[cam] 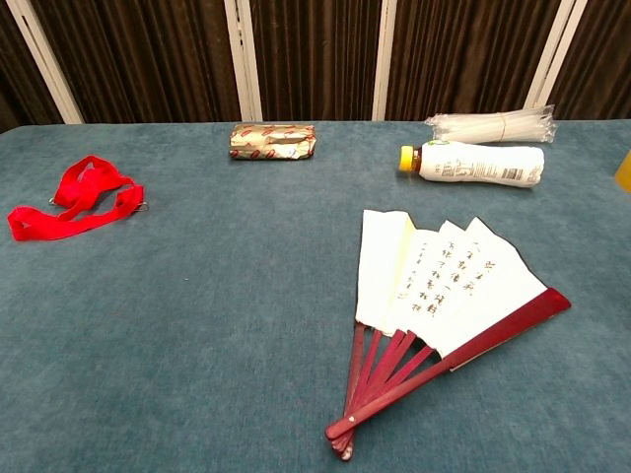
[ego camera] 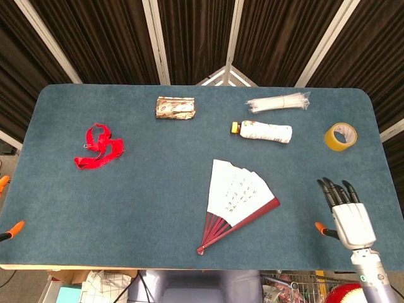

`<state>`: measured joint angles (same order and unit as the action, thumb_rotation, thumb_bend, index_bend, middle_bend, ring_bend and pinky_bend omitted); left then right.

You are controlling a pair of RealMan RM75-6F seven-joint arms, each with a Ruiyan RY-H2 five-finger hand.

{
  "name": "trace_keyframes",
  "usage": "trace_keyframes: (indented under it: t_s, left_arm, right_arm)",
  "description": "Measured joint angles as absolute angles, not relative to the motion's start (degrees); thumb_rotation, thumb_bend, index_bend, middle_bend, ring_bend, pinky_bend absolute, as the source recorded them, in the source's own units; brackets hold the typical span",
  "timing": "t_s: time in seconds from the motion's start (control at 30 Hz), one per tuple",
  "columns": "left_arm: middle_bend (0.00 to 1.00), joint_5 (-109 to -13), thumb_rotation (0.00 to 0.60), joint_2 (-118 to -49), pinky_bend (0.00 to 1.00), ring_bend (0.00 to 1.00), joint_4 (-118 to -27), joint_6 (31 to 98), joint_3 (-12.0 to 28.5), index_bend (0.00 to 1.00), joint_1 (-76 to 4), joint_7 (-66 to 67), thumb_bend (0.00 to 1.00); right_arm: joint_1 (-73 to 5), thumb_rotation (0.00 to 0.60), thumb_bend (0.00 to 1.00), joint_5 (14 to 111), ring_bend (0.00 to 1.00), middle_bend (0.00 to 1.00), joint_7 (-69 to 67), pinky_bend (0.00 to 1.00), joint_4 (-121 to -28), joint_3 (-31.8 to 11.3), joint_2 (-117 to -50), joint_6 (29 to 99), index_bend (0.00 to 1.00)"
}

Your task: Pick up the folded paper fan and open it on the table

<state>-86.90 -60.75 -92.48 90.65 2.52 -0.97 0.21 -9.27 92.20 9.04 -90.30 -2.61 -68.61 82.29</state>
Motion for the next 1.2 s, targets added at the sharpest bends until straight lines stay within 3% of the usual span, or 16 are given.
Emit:
trace_keyframes:
  t_s: [0.27,0.43,0.63,1.2]
  left_arm:
    - [0.00,-86.6,0.600,-60.6,0.10,0.00,-92.6,90.6,2.6,0.00,-0.9,0.2,0.17]
    - [0.00,-85.2,0.600,-60.6,0.10,0.00,-92.5,90.4,3.1,0.00,-0.8,0.2,0.17]
    - [0.00,-84.7,0.600,-61.2,0.10,0.00,-92.7,90.1,3.4,0.00,-1.0,1.4,0.17]
    - [0.00,-83.8,0.600,-61.8,0.10,0.00,-92.7,89.5,3.8,0.00,-1.3,2.8,0.17]
  right_arm:
    - [-14.0,0.600,0.10,98.1,0.19,0.11,7.6,0.10,-90.0,-0.7,-67.6,76.8,0.09]
    - [-15.2,0.600,0.10,100.7,0.19,0.11,4.9,0.12,-87.0,0.8,-68.0,76.0,0.15]
    - [-15.1,0.600,0.10,103.3,0.19,0.11,2.2,0.12,-84.8,2.0,-71.4,78.8,0.16]
    - [-16.5,0.600,0.10,105.5,0.19,0.11,6.9,0.12,-79.0,4.8,-80.7,74.6,0.20]
